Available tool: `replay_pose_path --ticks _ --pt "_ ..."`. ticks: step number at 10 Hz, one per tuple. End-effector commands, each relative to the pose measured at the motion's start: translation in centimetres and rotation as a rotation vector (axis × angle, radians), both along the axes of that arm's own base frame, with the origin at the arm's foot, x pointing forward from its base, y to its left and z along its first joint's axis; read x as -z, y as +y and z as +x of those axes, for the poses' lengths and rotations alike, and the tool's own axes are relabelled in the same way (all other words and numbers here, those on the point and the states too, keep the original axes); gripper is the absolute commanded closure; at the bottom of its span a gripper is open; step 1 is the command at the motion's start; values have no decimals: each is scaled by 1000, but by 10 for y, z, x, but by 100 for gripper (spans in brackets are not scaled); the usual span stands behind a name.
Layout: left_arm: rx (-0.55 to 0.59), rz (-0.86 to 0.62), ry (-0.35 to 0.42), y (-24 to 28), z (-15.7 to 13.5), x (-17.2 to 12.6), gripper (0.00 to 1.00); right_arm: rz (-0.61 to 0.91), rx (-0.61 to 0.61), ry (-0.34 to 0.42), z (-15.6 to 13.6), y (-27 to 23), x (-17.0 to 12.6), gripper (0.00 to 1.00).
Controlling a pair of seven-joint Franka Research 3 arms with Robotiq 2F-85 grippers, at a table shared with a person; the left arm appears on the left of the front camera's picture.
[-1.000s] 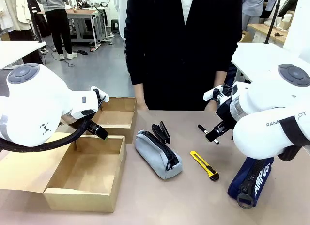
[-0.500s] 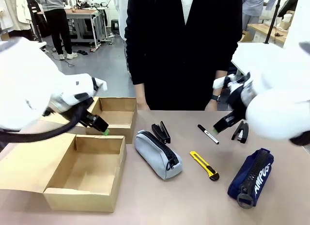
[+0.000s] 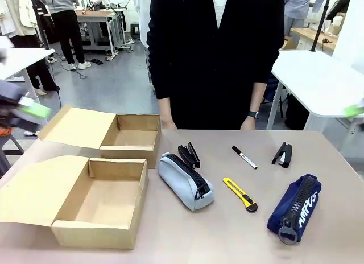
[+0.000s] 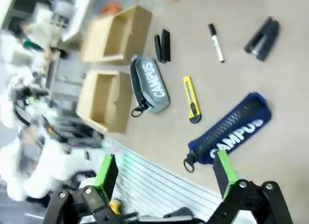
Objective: Place items inside the box.
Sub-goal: Pick up a Pencil pouch or Stapler and place it inside the Mailer Box closest to the robot.
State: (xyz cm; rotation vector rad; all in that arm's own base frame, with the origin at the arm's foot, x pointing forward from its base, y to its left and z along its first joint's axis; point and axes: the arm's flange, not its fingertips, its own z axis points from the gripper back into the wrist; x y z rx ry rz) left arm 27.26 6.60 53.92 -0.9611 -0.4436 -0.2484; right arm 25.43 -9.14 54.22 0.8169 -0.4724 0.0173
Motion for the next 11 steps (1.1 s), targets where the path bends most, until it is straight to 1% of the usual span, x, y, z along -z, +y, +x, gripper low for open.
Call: replay_pose_path --ticks 1,2,3,4,5,6,11 --pt "-331 -473 -4 83 -18 47 0 356 236 -49 -17 -81 42 0" --pt "-428 -582 1 100 -33 70 0 459 328 -53 -23 -108 55 0" --pt "-508 -674 20 99 -46 95 0 533 406 -55 -29 -130 70 0" --pt "-601 -722 50 83 -56 114 0 556 486 -71 -35 -141 83 0" --pt "-711 -754 97 59 -60 129 0 549 555 -93 -39 -146 94 0" --pt "-473 -550 92 169 -47 75 0 517 454 2 -53 -161 73 0" --pt "-473 -550 92 169 -47 75 0 517 454 2 -53 -161 73 0"
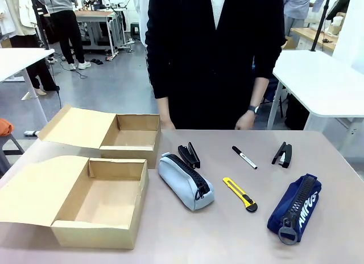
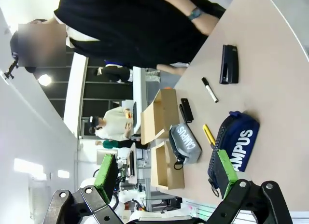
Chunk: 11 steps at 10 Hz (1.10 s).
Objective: Place items inside the box.
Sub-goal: Pick up a Pencil pouch or Stapler and place it inside the Mailer Box closest to the robot.
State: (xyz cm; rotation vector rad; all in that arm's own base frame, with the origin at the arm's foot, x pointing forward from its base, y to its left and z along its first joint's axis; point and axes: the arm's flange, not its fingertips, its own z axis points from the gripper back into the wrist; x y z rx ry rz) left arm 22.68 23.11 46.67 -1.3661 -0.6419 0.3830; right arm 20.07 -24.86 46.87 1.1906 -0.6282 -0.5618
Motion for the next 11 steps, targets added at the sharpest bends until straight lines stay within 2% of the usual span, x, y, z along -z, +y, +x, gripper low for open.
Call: replay_pose_path --ticks 1,2,4,5,6,7,9,10,11 --pt "2 11 -17 4 -2 3 0 -6 6 -36 0 -4 0 0" --pt "2 11 -17 4 -2 3 0 0 0 0 0 0 0 0" --pt "2 11 -17 4 -2 3 0 -255 -311 -20 56 92 0 0" --pt "2 11 -17 4 -2 3 0 -271 -335 -29 70 85 2 0" --pt "2 11 -17 4 -2 3 0 -167 -286 -18 69 44 7 0" --pt "2 11 -17 4 -2 3 0 -143 -272 -30 48 10 13 0" --pt "2 11 -17 4 -2 3 0 -167 -218 -162 -14 -39 26 0" --pt "2 11 -17 4 -2 3 0 -176 -149 -139 -32 -46 34 0" --pt "2 11 -17 4 -2 3 0 -160 -135 -137 -36 -46 39 0"
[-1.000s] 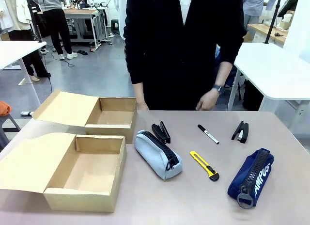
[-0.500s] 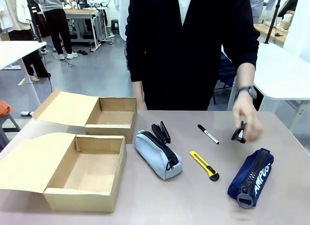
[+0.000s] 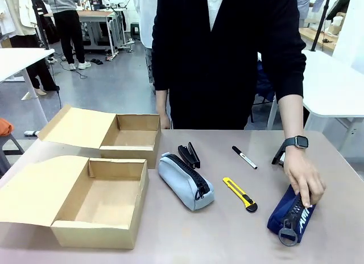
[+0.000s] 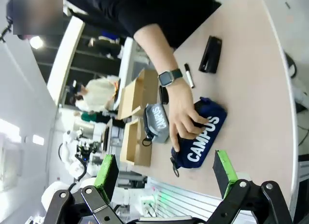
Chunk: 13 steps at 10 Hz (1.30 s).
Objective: Place items inside the box.
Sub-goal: Pick up a Pencil pouch or Stapler and place it inside the Mailer Box closest to the robot.
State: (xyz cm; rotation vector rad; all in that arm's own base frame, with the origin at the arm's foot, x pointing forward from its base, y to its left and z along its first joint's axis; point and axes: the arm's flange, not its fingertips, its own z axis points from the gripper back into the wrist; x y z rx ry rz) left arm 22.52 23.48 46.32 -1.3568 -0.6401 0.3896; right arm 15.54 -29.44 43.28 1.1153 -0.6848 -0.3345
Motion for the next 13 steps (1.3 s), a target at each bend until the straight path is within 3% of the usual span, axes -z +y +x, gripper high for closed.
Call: replay_pose_path --ticks 1,2,5,6,8,10,12,13 --pt "7 5 -24 1 0 -1 0 15 61 13 18 2 6 0" --pt "7 5 -24 1 0 -1 0 0 0 0 0 0 0 0" --pt "7 5 -24 1 0 -1 0 13 22 13 -2 -3 5 0" --pt "7 5 -24 1 0 -1 0 -36 -36 23 7 32 -6 0" --pt "7 5 -24 1 0 -1 0 -219 -351 32 44 160 -17 0" --pt "7 5 -24 1 0 -1 0 -398 -515 -34 72 287 -11 0" --pt "7 5 -24 1 0 -1 0 -573 -600 -93 74 383 15 0" --pt "7 5 -24 1 0 -1 0 -571 -724 -66 66 401 26 0"
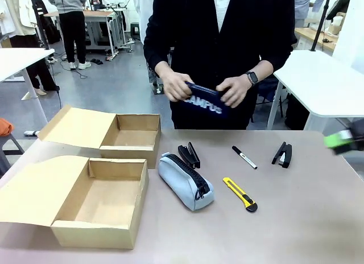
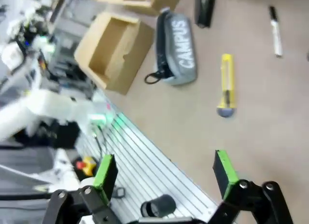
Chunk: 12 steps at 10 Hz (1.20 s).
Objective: Place items inside the box.
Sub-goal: Pick up a Pencil pouch or Stapler and place it inside the Mailer Box closest to the robot.
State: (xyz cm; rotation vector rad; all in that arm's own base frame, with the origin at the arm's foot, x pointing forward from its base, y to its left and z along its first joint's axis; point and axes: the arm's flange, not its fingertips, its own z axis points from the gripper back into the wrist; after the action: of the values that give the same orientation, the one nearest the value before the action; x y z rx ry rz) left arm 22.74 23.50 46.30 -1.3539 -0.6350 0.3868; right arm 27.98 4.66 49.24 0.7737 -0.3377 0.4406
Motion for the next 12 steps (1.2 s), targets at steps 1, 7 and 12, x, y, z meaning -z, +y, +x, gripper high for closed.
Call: replay_pose_path --ticks 1,7,12 --pt "3 2 -28 0 -2 -1 0 -30 -156 49 -67 54 92 0" --pt "3 2 -28 0 -2 -1 0 -107 -94 6 -2 46 10 0" --pt "3 2 -28 0 -2 -1 0 -385 -315 89 99 256 47 0"
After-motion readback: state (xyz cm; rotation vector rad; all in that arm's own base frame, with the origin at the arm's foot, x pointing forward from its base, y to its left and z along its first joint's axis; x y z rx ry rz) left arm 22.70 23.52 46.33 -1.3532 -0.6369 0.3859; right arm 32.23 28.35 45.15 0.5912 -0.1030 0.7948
